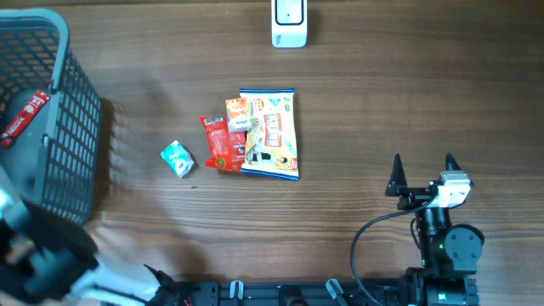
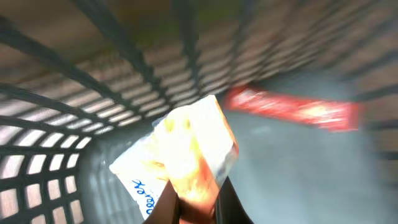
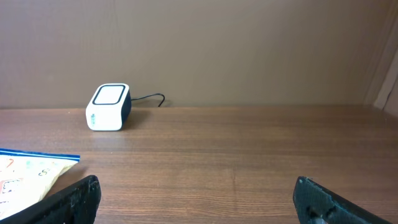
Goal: Scan the item barcode
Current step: 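Grasp the orange Kleenex pack with the left gripper and lift, then drop the orange Kleenex pack onto the table beside the bags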
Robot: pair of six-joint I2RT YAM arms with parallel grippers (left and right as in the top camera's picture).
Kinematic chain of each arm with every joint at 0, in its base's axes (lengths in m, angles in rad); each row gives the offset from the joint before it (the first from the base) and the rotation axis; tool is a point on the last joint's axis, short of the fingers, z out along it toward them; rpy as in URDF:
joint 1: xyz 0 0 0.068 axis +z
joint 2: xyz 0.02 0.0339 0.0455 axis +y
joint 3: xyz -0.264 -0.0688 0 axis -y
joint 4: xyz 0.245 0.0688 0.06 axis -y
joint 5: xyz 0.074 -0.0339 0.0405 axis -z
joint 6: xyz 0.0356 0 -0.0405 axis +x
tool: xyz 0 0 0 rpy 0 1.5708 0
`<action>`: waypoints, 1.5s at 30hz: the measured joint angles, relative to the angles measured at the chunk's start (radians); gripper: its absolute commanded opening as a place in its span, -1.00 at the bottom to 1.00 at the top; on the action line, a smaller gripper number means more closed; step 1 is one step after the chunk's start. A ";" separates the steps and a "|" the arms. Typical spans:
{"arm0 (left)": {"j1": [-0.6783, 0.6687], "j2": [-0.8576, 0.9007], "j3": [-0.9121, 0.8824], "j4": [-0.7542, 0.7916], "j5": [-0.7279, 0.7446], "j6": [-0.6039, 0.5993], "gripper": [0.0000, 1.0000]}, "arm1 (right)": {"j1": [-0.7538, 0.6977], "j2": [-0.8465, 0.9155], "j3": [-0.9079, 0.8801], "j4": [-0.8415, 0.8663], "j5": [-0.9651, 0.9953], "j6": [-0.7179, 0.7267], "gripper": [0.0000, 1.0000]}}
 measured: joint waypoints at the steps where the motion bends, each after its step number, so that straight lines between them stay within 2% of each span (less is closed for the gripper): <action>1: 0.000 -0.043 0.002 0.006 0.025 -0.004 -0.92 | 0.000 0.000 0.000 0.000 0.000 0.000 0.99; 6: -0.002 -0.272 0.006 0.075 0.271 -0.036 -0.92 | 0.000 0.000 0.000 0.000 0.000 0.000 1.00; 11: -0.042 -0.398 0.007 0.082 0.538 -0.109 -0.92 | 0.000 0.000 0.000 0.000 0.000 0.000 1.00; 14: -0.124 -0.417 0.010 0.030 0.677 -0.131 -0.92 | 0.000 0.000 0.000 0.000 0.000 0.000 1.00; 17: -0.269 -0.394 0.009 -0.056 0.766 -0.138 -0.92 | 0.000 0.000 0.000 0.000 0.000 0.000 0.99; 22: -0.553 -0.296 0.008 -0.155 0.784 -0.097 -0.92 | 0.000 0.000 0.000 0.000 0.000 0.000 0.99; 26: -0.759 -0.170 0.003 -0.237 0.641 -0.077 -0.92 | 0.000 0.000 0.000 0.000 0.000 0.000 0.98; 29: -0.851 -0.082 0.001 -0.282 0.519 -0.073 -0.92 | 0.000 0.000 0.000 0.000 0.000 0.000 0.99; 30: -0.885 -0.041 0.001 -0.294 0.473 -0.070 -0.78 | 0.000 0.000 0.000 0.000 0.000 0.000 0.99; 31: -0.906 -0.011 0.000 -0.298 0.447 -0.069 -0.27 | 0.000 0.000 0.000 0.000 0.000 0.000 1.00; 32: -0.944 0.048 0.000 -0.301 0.406 -0.066 0.15 | 0.000 0.000 0.000 0.000 0.000 0.000 1.00; 35: -0.979 0.126 -0.003 -0.304 0.365 -0.059 0.52 | 0.000 0.000 0.000 0.000 0.000 0.000 1.00; 36: -0.985 0.148 -0.005 -0.304 0.356 -0.059 0.88 | 0.000 0.000 0.000 0.000 0.000 0.000 1.00; 37: -0.986 0.159 -0.007 -0.304 0.348 -0.056 1.00 | 0.000 0.000 0.000 0.000 0.000 0.000 0.99; 42: -0.972 0.168 0.006 -0.330 0.319 -0.035 1.00 | 0.000 0.000 0.000 0.000 0.000 0.000 0.99; 45: -0.941 0.167 0.082 -0.406 0.294 -0.025 1.00 | 0.000 0.000 0.000 0.000 0.000 0.000 0.99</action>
